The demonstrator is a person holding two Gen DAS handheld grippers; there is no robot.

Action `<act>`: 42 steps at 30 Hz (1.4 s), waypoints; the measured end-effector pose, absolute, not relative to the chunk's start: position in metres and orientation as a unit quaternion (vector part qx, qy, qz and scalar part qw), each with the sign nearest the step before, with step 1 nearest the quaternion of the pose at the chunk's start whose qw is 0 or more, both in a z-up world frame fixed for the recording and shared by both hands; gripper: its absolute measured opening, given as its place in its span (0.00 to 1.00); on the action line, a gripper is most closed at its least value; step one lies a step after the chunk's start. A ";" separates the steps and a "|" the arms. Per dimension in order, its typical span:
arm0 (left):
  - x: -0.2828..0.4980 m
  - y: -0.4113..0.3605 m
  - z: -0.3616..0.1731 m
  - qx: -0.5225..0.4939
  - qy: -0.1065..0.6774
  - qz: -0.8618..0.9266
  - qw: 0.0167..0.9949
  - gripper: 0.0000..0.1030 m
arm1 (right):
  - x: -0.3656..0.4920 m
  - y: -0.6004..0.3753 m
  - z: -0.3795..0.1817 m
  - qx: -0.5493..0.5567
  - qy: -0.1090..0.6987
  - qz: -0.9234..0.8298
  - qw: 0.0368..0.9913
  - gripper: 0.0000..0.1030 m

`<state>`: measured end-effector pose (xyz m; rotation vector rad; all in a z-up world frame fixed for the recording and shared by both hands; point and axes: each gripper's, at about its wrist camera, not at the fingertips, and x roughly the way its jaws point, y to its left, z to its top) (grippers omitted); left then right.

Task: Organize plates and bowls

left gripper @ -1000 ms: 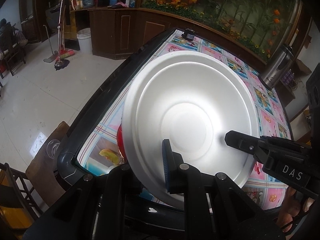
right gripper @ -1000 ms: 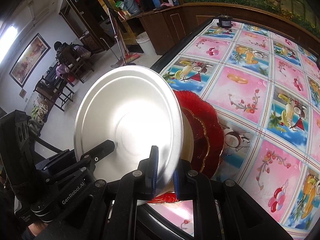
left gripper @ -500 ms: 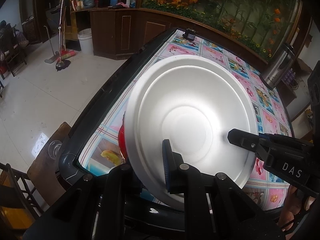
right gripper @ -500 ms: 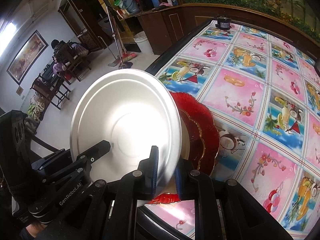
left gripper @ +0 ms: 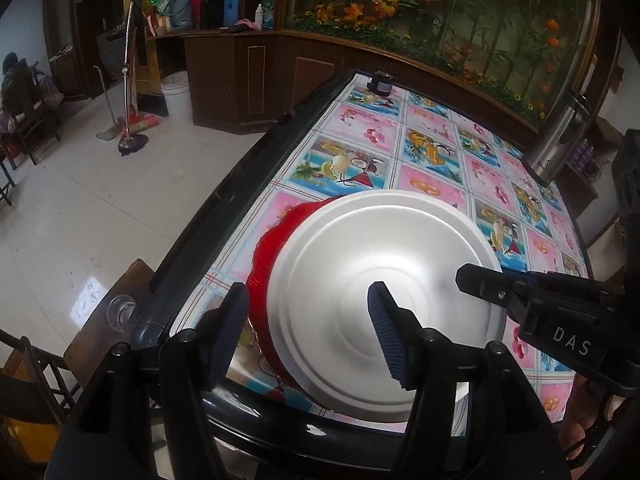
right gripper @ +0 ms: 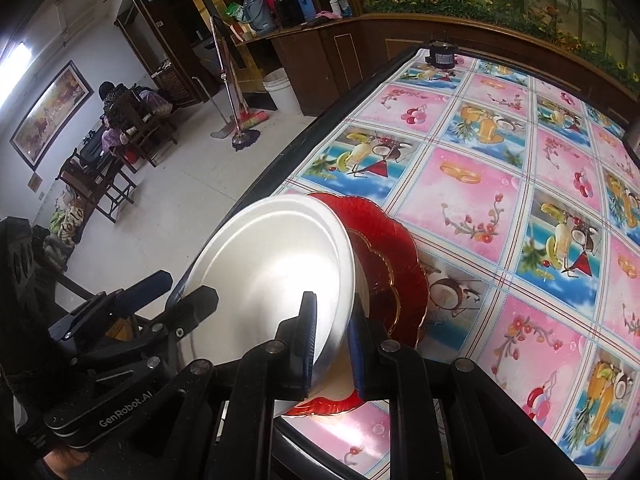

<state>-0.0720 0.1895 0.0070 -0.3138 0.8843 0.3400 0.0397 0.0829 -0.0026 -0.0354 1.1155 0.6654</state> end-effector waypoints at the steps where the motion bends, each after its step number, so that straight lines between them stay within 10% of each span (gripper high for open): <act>1: -0.072 0.189 0.007 -0.150 0.424 0.163 0.878 0.59 | 0.040 0.083 -0.003 -0.016 0.520 0.310 0.796 0.16; 6: -0.072 0.183 0.009 -0.135 0.420 0.169 0.881 0.63 | 0.041 0.080 -0.002 -0.006 0.519 0.313 0.796 0.24; 9: -0.074 0.177 0.013 -0.125 0.411 0.183 0.884 0.63 | 0.039 0.081 0.002 -0.008 0.510 0.318 0.799 0.54; 19: -0.089 0.161 0.026 -0.088 0.374 0.202 0.901 0.74 | 0.020 0.076 0.032 -0.068 0.446 0.316 0.834 0.98; 42: -0.108 0.135 0.006 -0.096 0.386 0.170 0.901 1.00 | -0.028 -0.001 0.022 -0.098 0.398 0.318 0.855 1.00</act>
